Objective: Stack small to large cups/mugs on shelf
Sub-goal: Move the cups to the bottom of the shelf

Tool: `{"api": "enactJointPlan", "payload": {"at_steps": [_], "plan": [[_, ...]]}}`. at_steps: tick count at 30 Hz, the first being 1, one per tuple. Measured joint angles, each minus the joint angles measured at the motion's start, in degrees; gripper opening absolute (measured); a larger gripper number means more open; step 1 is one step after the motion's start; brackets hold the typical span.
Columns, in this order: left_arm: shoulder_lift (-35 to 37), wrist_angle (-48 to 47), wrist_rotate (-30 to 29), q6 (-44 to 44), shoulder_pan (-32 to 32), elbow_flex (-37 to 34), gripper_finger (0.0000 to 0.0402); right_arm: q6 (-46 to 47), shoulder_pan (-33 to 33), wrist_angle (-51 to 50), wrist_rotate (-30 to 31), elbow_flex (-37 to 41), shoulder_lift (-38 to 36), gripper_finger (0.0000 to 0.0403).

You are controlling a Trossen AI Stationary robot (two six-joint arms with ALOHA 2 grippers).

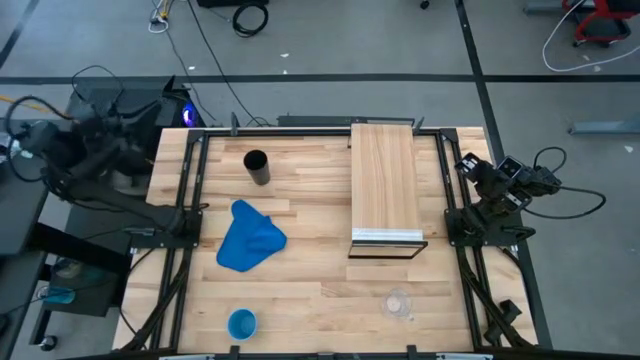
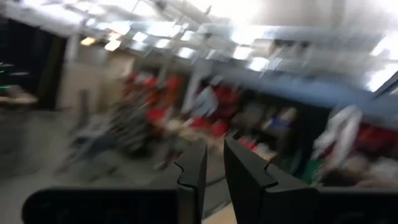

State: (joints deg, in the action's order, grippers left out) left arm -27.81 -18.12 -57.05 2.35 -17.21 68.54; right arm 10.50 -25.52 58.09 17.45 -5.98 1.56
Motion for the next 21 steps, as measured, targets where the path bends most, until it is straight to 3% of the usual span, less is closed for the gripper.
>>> {"api": "enactJointPlan", "payload": {"at_steps": [6, 9, 12, 17, 21], "plan": [[-10.9, -24.9, -6.8, -16.0, 0.0, 14.0, 0.008, 0.0, 0.0, 0.0, 0.0, 0.0, 0.0, 0.0096], [-14.5, -37.6, -6.6, -25.7, 0.0, 19.9, 0.0082, 0.0, 0.0, 0.0, 0.0, 0.0, 0.0, 0.0096], [-16.7, -46.1, -1.5, -32.4, 0.0, 22.8, 0.0079, 0.0, 0.0, -0.1, 0.0, 0.0, 0.0, 0.0096], [-18.1, -43.5, 7.5, -30.5, 0.0, 21.2, 0.0069, 1.1, 0.0, -2.6, 0.0, -0.3, 0.0, 0.0096], [-17.9, -34.1, 12.5, -24.5, 0.0, 19.0, 0.0058, 3.0, 0.0, -17.2, 0.0, -7.1, 0.2, 0.0096]]}}
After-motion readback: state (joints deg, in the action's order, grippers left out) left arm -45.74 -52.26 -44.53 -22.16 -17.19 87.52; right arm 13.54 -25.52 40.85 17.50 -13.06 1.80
